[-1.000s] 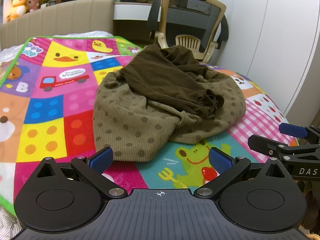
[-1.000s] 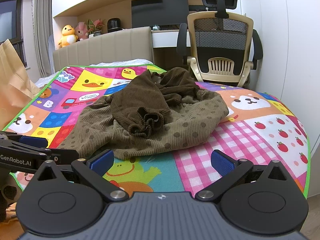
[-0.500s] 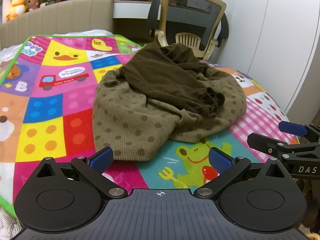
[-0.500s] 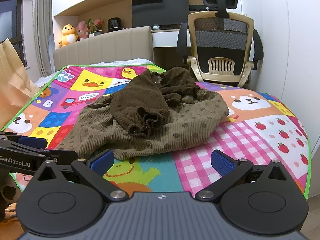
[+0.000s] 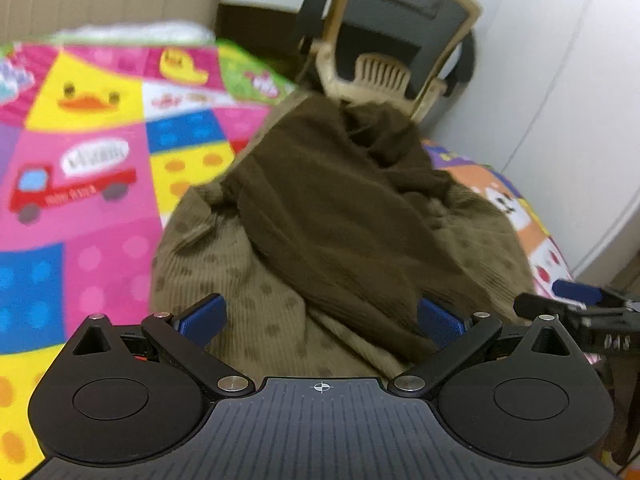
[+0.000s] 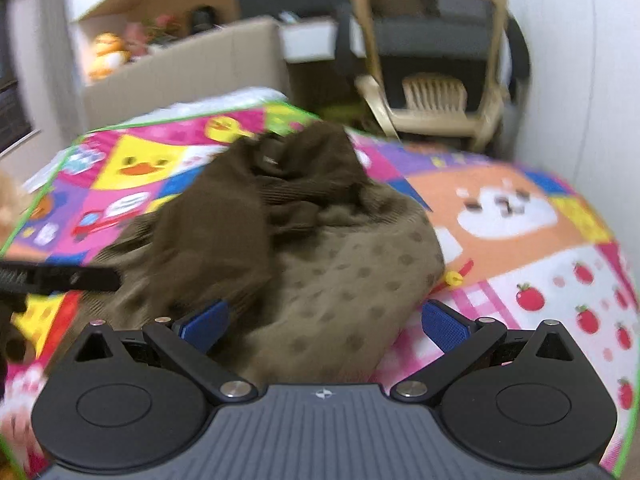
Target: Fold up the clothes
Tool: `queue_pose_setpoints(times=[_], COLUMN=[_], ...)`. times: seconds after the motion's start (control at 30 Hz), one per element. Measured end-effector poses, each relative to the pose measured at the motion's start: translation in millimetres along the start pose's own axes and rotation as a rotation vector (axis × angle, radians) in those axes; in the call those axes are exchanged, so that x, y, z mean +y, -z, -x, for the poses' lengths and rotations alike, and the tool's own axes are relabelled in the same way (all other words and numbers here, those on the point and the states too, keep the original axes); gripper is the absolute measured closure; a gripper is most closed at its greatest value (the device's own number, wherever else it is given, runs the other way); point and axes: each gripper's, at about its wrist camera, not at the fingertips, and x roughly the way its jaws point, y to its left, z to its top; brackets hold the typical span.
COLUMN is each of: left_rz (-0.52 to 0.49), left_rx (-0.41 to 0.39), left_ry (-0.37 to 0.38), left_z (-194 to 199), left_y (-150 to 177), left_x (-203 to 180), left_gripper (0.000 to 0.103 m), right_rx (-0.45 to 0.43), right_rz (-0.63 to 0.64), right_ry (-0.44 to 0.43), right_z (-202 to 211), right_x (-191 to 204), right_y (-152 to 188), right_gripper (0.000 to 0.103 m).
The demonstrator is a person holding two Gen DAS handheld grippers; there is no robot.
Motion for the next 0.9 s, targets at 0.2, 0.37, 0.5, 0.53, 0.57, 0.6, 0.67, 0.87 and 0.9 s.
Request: queue_pose_setpoints(times=[0.2,0.37,0.5,0.53,0.57,0.6,0.67,0.87,0.9], left_rz=[0.028,0.031,-0.007,-0.034,-0.027,-0.017,-0.027,-0.140,-0.146], left_rx=[0.115,0.129,0.127,0.129,0.127,0.126,0.059,-0.066,-0.064], left_ry=[0.025,0.057,0.096,0.106,0.130,0.154,0.199,0.076,0.052], left_z=[-33.9,-34.0,-32.0,-31.3,-27.8,-24.1,-7.6,-7.0,-16.5], left_y=[-0.3,0.8,2.5,2.9,1.7,0.4,-9.4,-42.8,-45.8], left_x=[16.2,21.9,26.2,25.7,29.0,32.5,42.0,60.7,62.8], left_gripper=[0.000,0.000,0.000,0.000,0.000,0.000,0.000,0.000,0.001], right_rx=[0.099,0.103,0.111,0.119,0.125,0.094,-0.012,-0.195,-0.177], right_rz=[-0.176,-0.152,-0.078,-0.040,-0.002,0.028,0.120,0.261,0.258], right_ry=[-0.095,-0.078,-0.037,-0.023,-0.012,-0.018,-0.015,0.071,0.092], right_z=[-34.9,-37.0,-39.6,-41.1,-42.0,-37.3,-22.5,-28.8,-44.5], right_x=[-23.7,-17.2,-6.5,-2.2,1.8,3.4,7.5,-4.6,-12.9], right_y=[1.2,4.7,4.2,3.4,2.5,0.2,-8.6,-63.0,-72.5], right_gripper=[0.000,0.000,0.000,0.000,0.000,0.000,0.000,0.008,0.012])
